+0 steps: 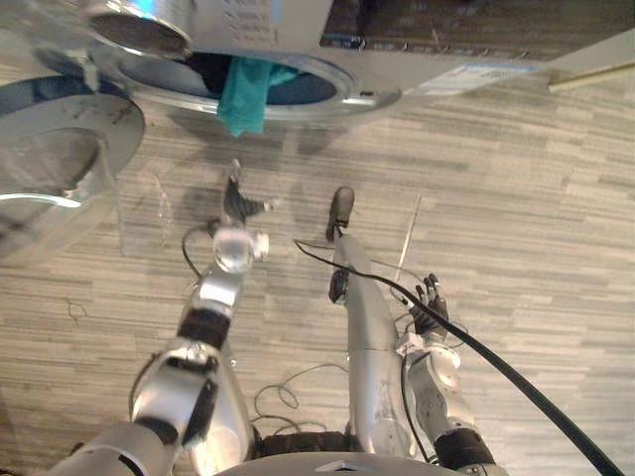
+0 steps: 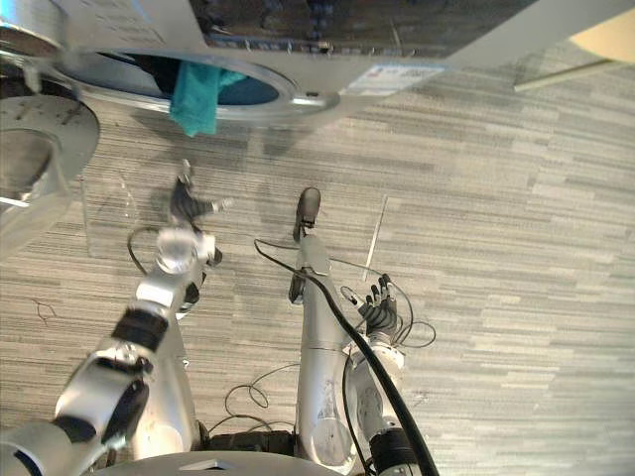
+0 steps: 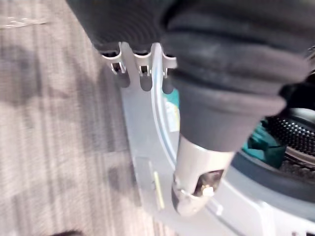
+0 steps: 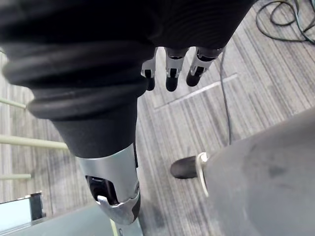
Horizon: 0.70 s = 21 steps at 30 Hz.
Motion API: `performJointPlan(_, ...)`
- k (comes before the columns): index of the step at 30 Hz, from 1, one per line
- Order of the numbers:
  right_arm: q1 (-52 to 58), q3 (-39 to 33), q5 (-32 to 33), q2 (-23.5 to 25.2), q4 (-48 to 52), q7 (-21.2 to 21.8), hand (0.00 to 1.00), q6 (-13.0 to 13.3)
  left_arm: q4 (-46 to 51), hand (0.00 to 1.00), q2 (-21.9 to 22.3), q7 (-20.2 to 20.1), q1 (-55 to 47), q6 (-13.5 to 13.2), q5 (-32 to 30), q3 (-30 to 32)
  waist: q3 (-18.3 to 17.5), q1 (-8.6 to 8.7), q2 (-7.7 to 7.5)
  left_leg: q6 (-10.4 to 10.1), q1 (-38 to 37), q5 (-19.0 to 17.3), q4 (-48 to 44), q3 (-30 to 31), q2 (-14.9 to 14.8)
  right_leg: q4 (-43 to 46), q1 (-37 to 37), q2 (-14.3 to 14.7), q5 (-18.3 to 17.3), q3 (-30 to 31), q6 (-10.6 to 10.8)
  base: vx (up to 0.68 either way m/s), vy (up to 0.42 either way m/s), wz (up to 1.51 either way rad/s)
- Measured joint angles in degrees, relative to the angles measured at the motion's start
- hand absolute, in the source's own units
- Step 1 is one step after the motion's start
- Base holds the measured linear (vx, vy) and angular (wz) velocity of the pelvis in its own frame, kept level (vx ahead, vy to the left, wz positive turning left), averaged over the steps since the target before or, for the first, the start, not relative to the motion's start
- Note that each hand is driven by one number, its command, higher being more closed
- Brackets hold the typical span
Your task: Pick up the laundry basket with both hands and put the clothes into the washing machine.
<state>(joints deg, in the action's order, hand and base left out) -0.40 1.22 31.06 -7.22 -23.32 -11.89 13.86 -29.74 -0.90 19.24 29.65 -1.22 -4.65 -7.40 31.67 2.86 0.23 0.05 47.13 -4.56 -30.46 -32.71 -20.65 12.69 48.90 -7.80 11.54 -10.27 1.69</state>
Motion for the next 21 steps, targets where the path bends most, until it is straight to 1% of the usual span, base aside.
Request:
performJointPlan(1,-0.4,0.0,0.0,0.0,-0.6,0.0,0.00,-0.7,0.0,0.00,1.2,-0.9,-3.0,0.0,0.0,-0.7,-0.1,-0.26,0.16,0.0,-2.1,0.1,0.6,0.3,0.4,-0.2,-2.1,-0.1,-0.4,-0.2,0.2,0.02,-0.030,0.04)
performJointPlan(3,-0.3,0.3,0.0,0.2,-1.8,0.1,0.00,-1.2,0.0,0.00,2.0,-1.7,-7.1,-0.2,0.1,-2.4,-0.8,-0.44,0.56,-0.1,-5.1,0.1,1.5,1.3,1.3,-0.3,-5.4,-0.3,-1.3,-0.7,0.3,0.05,-0.010,0.11)
performJointPlan(4,-0.3,0.3,0.0,0.3,-3.6,0.2,0.00,-1.8,0.0,0.00,2.3,-2.8,-9.5,-0.6,0.1,-3.6,-2.8,-0.56,1.01,-0.2,-6.0,0.2,1.7,1.6,1.5,-0.4,-6.8,-0.6,-1.7,-1.3,0.4,0.07,0.000,0.15)
performJointPlan(7,-0.1,0.9,-0.3,0.8,-5.8,0.7,0.00,-2.6,1.0,0.00,2.5,-4.6,-11.9,-2.1,0.1,-4.0,-5.0,-1.10,1.40,-0.4,-9.3,0.2,2.9,1.6,2.5,-0.8,-10.0,-1.1,-2.1,-1.4,0.8,0.06,0.006,0.09)
performJointPlan(9,-0.1,1.3,-1.9,1.1,-6.0,0.8,0.00,-2.6,1.8,0.00,2.4,-4.5,-11.5,-2.6,0.1,-3.8,-5.8,-1.33,1.45,-0.4,-9.2,0.2,3.1,1.6,2.9,-0.9,-9.9,-1.3,-2.1,-1.5,0.8,0.02,-0.011,0.07)
performJointPlan(11,-0.2,2.0,-2.3,1.0,-5.6,0.9,0.00,-2.4,1.0,0.00,2.8,-4.3,-8.8,-2.7,0.3,-1.2,-5.9,-1.36,1.41,-0.4,-8.6,0.2,3.4,1.6,3.3,-1.2,-9.4,-1.7,-2.0,-1.7,0.8,-0.03,-0.022,0.08)
performJointPlan(13,-0.6,2.0,-2.3,1.0,-5.7,0.8,0.00,-2.4,-2.4,0.00,3.7,-3.2,-6.0,-2.9,1.6,3.0,-6.1,-1.24,1.31,-0.1,-7.5,0.0,3.4,1.6,3.5,-1.7,-8.5,-1.7,-1.8,-1.7,0.5,-0.05,-0.031,0.03)
performJointPlan(15,-2.3,2.0,-2.1,1.2,-6.4,0.6,0.00,-2.4,-7.6,0.00,4.1,-2.6,-1.6,-2.5,5.4,8.7,-6.2,-0.83,1.14,-0.1,-5.9,0.0,3.3,1.2,3.4,-2.3,-6.7,-1.7,-1.6,-1.5,0.2,-0.05,-0.045,-0.04)
performJointPlan(17,-4.6,2.2,-1.4,2.2,-7.1,0.3,0.00,-2.5,-11.6,0.00,4.0,-2.1,2.7,-2.1,11.2,14.4,-6.2,-0.58,1.02,-0.3,-2.8,0.1,2.3,1.1,2.5,-2.8,-4.3,-1.0,-0.7,-1.5,-0.4,-0.02,-0.052,-0.15)
performJointPlan(18,-5.7,3.0,-1.0,2.8,-6.9,0.1,0.00,-2.4,-13.3,0.00,3.6,-1.9,5.4,-1.7,13.7,16.6,-6.1,-0.47,0.76,-0.2,-0.7,0.1,1.2,1.1,1.6,-3.6,-2.8,-0.7,0.3,-1.6,-0.2,0.00,-0.052,-0.18)
performJointPlan(19,-6.3,3.5,-0.9,3.2,-6.9,0.0,0.00,-2.4,-14.3,0.00,3.2,-1.7,7.0,-1.6,14.9,17.4,-5.9,-0.39,0.43,-0.1,0.2,0.0,0.8,1.1,1.2,-4.0,-2.2,-0.4,0.7,-1.6,-0.3,0.01,-0.058,-0.20)
performJointPlan(21,-7.6,6.6,2.3,5.2,-5.4,0.0,0.00,-2.2,-16.6,0.00,0.9,-0.9,12.7,-1.0,19.3,19.2,-5.1,0.12,-1.18,0.0,2.8,-0.3,-1.0,1.0,-0.7,-4.6,-0.3,0.8,1.8,-1.5,-0.1,0.01,-0.076,-0.29)
